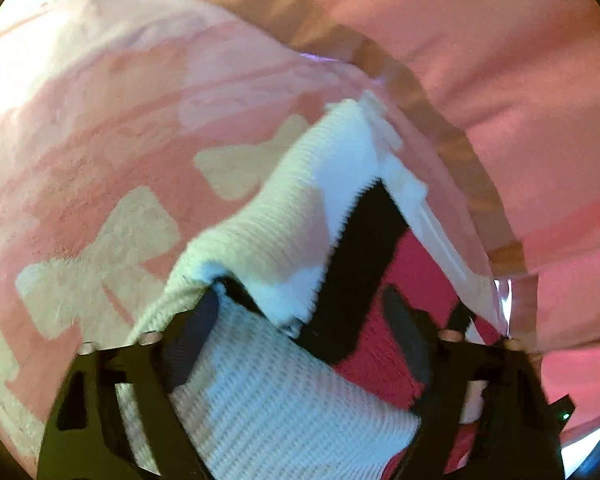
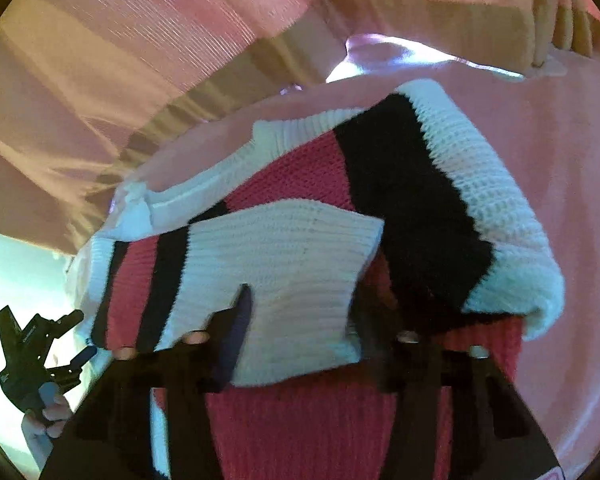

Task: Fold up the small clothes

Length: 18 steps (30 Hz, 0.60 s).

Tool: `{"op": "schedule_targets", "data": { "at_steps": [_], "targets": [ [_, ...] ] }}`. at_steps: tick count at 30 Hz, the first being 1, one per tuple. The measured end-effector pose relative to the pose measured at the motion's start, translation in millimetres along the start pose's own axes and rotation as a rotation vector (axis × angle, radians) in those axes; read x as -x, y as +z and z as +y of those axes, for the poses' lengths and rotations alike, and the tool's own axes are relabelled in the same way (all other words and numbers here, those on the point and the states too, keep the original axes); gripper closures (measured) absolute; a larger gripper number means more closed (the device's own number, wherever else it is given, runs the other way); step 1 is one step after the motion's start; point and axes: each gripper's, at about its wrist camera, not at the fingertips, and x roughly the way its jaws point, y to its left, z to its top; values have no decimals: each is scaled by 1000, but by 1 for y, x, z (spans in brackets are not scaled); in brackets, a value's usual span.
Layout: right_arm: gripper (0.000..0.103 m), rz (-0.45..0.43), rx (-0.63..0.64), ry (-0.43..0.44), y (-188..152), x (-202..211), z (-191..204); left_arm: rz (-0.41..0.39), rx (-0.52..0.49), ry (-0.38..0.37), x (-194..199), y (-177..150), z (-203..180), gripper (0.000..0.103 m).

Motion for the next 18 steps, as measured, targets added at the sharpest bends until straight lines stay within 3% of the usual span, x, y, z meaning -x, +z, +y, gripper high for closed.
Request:
{"op": "schedule_targets", "data": {
  "at_steps": [1,2,4,5,8,10,11,15,16,18],
  "targets": [
    [88,1,5,-15,1,-4,0,7,11,-3,-3,2,3,50],
    [92,-3,5,-11,2,-6,0,18,25,-14,-6,4,6,57],
    [94,-40,23,0,6,2,6,23,26,-27,-9,9,8,89],
    [94,-76,52,13,9,12,13,12,29,-38,-7,12,7,93],
    [94,-249,161,132,23,68,43,-109,10,-82,18,18,1,94],
    [94,-337,231,136,28,94,53,-165,-33,-69,28,19,-5,93],
    [95,-347,253,95,29,93,49,-157,-40,-47,24,20,-6,93],
    [95,-78,82,-35,20,10,-19,-46,-23,52,-14,9,5,93],
    [95,-42,69,-51,15,-2,-28,-60,-31,61,-13,7,3,93],
    [95,-86,116,-48,20,12,-15,-79,-58,68,-9,7,-6,93]
  ]
}}
